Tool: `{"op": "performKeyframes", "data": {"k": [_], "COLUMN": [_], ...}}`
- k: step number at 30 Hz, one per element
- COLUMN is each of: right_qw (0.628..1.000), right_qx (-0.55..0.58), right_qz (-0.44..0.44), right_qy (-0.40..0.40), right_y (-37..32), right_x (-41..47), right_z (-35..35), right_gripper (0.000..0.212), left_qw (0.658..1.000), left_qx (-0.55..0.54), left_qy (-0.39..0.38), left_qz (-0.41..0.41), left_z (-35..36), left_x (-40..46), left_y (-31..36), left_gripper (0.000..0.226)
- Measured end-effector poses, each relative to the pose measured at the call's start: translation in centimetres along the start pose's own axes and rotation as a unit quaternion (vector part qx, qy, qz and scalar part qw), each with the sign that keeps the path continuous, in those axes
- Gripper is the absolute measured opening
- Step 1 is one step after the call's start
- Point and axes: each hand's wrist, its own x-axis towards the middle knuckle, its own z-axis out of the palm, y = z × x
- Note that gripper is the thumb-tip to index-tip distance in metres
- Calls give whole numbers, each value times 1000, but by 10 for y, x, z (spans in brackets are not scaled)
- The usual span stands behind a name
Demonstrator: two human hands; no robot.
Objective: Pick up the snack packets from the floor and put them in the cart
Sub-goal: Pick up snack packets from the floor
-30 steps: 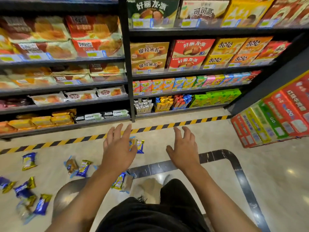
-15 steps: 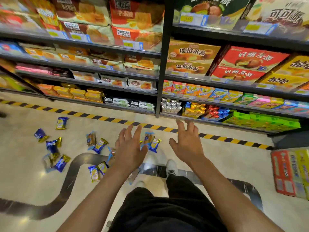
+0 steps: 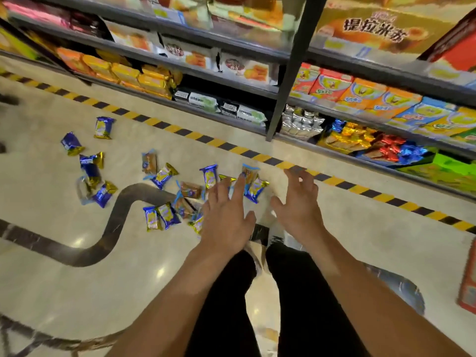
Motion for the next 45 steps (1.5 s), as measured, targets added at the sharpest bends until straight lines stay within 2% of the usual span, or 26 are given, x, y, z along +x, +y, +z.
{"op": "performKeyframes", "data": {"k": [8,13,20,24,29,31,35,39,45], "right_qw": [996,993,983,978,979,979,969,948,947], "right_qx": [21,28,96,106,107,103,109,172,208], "right_qz": [86,113,153,178,167,167,211,254,237], "right_qy": [1,15,22,39,50,60,72,83,60], "right_y": [89,146,200,218,235,240,244,245,251], "right_x": [133,210,272,298,322,327,325,322,320], "right_z": [183,298,412,453,483,492,509,517,529], "right_gripper": [68,69,69,68,77,81,93,95,97], "left_qw": [999,999,998,995,992,993,996,996,999], "left_qx": [-35,-40,-47,-65,-16,0,1,-19,-14], "left_qy": [31,25,46,80,112,108,83,77,51], "left_qz": [-15,15,16,12,51,47,-12,-38,-6], "left_z": [138,251,346,380,407,419,446,466,479], "left_x": [168,261,352,395,434,444,455,459,462], "left_y": [-76,-125,-166,-175,-195,-203,-215,-223,-220], "left_gripper": [73,71,70,65,65,66,74,90,100]}}
